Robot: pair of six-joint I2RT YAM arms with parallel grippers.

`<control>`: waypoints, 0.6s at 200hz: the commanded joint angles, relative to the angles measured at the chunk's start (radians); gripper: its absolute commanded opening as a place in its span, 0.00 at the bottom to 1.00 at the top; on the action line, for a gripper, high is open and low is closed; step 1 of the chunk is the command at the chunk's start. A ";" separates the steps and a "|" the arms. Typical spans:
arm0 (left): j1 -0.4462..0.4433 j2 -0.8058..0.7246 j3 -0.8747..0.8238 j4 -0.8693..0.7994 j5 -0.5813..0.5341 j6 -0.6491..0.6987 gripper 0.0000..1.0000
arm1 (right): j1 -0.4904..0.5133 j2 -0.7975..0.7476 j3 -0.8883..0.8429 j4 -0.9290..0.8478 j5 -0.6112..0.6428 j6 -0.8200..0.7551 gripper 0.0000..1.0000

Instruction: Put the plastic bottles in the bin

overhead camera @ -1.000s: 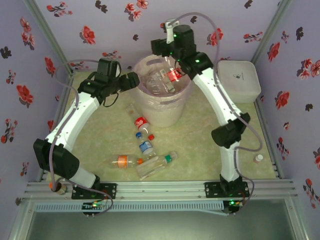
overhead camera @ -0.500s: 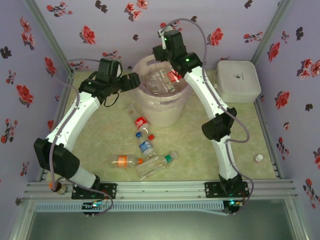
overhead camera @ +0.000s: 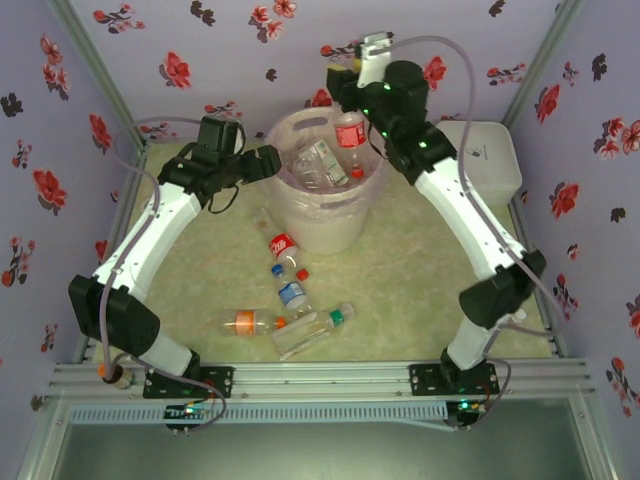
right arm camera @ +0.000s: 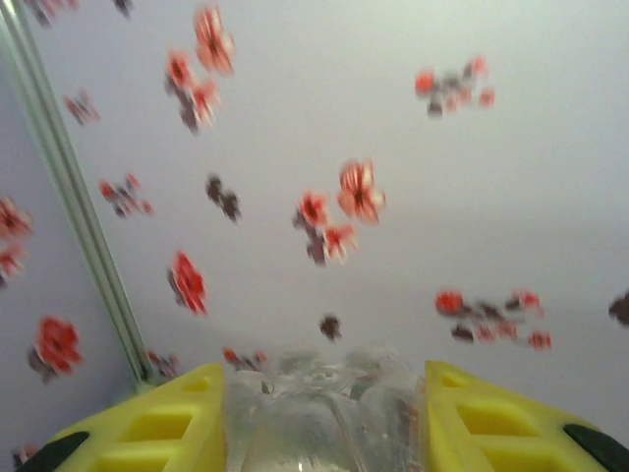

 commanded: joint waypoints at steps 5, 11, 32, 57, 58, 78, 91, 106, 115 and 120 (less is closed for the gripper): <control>-0.005 0.021 0.000 -0.030 0.006 -0.007 0.85 | -0.073 0.014 -0.159 0.471 -0.127 0.083 0.17; -0.005 0.022 -0.002 -0.030 0.007 -0.008 0.86 | -0.087 0.027 -0.171 0.502 -0.138 0.116 0.17; -0.006 0.017 -0.010 -0.028 0.005 -0.012 0.85 | -0.117 0.064 -0.232 0.663 -0.177 0.190 0.14; -0.005 0.015 -0.012 -0.024 0.003 -0.012 0.85 | -0.123 0.063 -0.295 0.659 -0.215 0.180 0.14; -0.005 0.016 -0.012 -0.024 0.002 -0.012 0.85 | -0.122 0.063 -0.299 0.659 -0.217 0.179 0.14; -0.006 0.021 -0.008 -0.027 0.003 -0.008 0.85 | -0.123 0.050 -0.377 0.654 -0.235 0.175 0.13; -0.005 0.021 -0.008 -0.028 0.003 -0.007 0.85 | -0.121 0.041 -0.421 0.641 -0.264 0.181 0.13; -0.005 0.020 -0.012 -0.028 0.003 -0.008 0.85 | -0.113 0.020 -0.471 0.601 -0.284 0.167 0.13; -0.005 0.019 -0.015 -0.026 0.002 -0.008 0.85 | -0.104 0.004 -0.499 0.560 -0.285 0.138 0.13; -0.006 0.020 -0.014 -0.025 0.002 -0.009 0.85 | -0.098 -0.003 -0.514 0.534 -0.281 0.119 0.13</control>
